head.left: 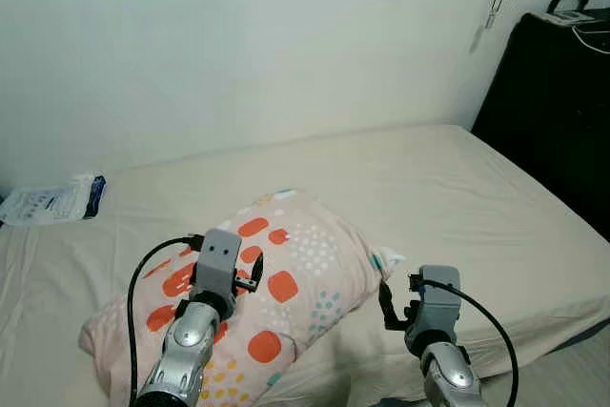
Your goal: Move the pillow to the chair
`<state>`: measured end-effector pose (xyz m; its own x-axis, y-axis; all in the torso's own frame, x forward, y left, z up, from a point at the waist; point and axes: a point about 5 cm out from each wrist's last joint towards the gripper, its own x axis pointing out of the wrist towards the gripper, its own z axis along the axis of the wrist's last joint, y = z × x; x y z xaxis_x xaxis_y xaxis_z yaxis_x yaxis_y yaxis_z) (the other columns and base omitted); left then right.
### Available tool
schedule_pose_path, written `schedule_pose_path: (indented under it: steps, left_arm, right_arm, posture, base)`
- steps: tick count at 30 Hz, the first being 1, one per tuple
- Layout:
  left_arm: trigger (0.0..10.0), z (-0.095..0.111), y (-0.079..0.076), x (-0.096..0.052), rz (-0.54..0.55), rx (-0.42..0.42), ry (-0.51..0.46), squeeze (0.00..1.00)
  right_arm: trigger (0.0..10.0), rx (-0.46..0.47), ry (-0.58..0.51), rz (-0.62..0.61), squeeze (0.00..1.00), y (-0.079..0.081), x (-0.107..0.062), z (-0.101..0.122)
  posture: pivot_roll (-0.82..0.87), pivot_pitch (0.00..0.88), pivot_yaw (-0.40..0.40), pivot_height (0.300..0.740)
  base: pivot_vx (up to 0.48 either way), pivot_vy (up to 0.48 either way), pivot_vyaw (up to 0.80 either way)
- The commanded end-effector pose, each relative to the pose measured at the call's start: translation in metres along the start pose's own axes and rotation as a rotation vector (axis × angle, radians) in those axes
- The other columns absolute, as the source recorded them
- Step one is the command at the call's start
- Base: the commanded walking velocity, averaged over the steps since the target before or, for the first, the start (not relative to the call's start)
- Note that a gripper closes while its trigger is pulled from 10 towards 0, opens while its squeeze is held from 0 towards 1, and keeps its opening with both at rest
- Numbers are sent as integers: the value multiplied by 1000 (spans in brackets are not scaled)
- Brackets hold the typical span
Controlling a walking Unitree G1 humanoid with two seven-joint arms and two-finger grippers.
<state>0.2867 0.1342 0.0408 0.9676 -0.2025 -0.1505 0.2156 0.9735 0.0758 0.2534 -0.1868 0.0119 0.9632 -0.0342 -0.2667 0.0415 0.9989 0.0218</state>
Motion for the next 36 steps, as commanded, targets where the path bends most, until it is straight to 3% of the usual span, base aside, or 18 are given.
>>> schedule_pose_path:
  steps: [1, 11, 25, 36]
  left_arm:
    - [10000, -4, -2, -3, 1, -21, 16, 0]
    - [10000, -7, -14, -4, -25, -43, 28, 0]
    - [10000, -10, -15, -4, 2, -78, 42, 0]
    - [10000, -19, 1, -7, 28, -65, 84, 0]
  right_arm:
    - [10000, -5, 8, -5, 0, 0, 2, 0]
    - [10000, -11, 10, -26, 0, -5, 1, -1]
    - [10000, -25, 18, -24, 0, -8, 0, -2]
    - [10000, 9, 49, -55, 0, 1, 8, -2]
  posture:
    - [6, 0, 25, 740]
    - [-8, 0, 31, 740]
    - [-12, 0, 24, 740]
    - [5, 0, 70, 740]
  base:
    - [0, 0, 0]
    - [0, 0, 0]
    - [0, 0, 0]
    - [0, 0, 0]
